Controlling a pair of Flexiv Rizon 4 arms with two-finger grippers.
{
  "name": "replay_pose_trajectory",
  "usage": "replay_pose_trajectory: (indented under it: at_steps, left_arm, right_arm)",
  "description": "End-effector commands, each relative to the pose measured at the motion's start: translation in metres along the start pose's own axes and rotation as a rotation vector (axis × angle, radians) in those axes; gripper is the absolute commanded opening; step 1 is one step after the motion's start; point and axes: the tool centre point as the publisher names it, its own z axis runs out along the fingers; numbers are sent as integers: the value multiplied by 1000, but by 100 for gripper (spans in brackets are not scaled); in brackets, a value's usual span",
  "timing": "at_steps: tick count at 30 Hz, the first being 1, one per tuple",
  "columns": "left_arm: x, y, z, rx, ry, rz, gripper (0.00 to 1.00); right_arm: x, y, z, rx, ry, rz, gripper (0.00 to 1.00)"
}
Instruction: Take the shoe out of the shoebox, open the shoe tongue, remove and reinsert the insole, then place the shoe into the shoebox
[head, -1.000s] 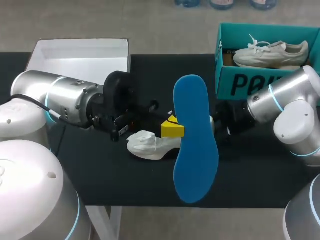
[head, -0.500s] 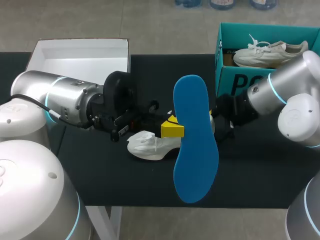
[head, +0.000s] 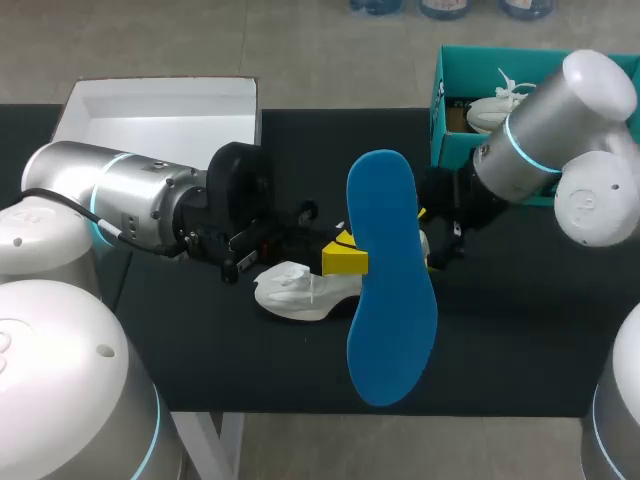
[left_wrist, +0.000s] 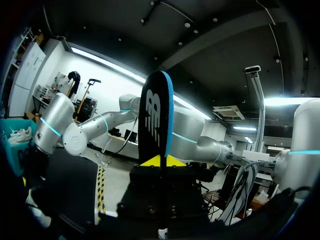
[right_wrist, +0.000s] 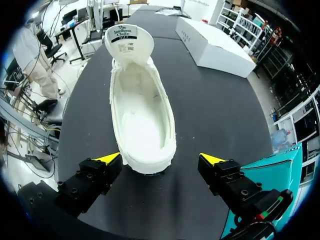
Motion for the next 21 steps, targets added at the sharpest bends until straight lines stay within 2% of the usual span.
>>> replay_pose_trajectory:
  at_steps: [1, 10, 21]
  left_arm:
    - [0, 1, 1, 3, -1, 1, 0]
    - [0, 1, 1, 3, -1, 1, 0]
    - [0, 1, 1, 3, -1, 1, 0]
  right_arm:
    - [-5, 6, -7, 234, 16, -8, 100]
    - [-8, 8, -21, 321, 96, -5, 100]
    - [-1, 10, -28, 299, 131, -21, 100]
